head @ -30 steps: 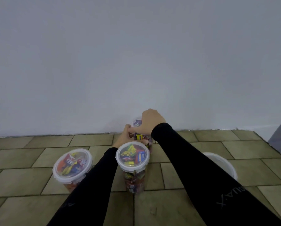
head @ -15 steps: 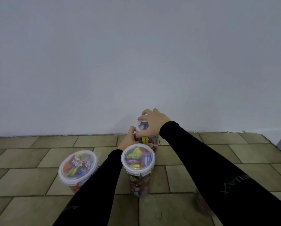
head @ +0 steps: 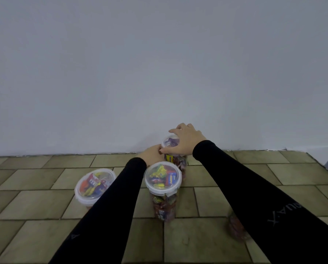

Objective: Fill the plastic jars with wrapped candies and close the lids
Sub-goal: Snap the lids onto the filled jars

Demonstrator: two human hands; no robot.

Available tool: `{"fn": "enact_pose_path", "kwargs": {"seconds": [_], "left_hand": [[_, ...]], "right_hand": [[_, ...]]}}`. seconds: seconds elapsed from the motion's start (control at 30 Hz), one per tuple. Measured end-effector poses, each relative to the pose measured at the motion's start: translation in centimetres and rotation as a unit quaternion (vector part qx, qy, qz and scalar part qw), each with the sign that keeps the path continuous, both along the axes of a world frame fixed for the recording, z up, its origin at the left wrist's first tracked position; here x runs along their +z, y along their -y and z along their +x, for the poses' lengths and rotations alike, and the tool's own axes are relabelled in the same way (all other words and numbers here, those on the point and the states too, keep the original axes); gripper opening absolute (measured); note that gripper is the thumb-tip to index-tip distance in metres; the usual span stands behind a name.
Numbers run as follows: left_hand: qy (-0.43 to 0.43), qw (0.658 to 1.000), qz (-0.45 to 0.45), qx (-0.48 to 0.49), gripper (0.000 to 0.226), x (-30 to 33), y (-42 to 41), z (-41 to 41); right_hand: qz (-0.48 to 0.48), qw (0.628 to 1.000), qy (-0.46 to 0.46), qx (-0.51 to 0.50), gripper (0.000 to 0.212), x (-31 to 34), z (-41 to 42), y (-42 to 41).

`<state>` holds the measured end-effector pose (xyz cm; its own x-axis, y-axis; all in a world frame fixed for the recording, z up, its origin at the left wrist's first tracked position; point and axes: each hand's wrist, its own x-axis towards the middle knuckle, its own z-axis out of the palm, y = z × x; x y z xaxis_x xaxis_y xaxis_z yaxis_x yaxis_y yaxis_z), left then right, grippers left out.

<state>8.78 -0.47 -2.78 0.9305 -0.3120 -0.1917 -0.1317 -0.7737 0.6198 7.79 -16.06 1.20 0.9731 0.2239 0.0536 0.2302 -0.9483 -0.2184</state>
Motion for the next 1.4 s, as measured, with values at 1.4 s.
{"fn": "enact_pose_path", "kwargs": {"seconds": [1.4], "left_hand": [[0.22, 0.961, 0.02, 0.165, 0.068, -0.9, 4.3, 0.8]], "right_hand": [[-0.195, 0.969, 0.064, -0.135, 0.041, -2.1, 1.6, 0.9]]}}
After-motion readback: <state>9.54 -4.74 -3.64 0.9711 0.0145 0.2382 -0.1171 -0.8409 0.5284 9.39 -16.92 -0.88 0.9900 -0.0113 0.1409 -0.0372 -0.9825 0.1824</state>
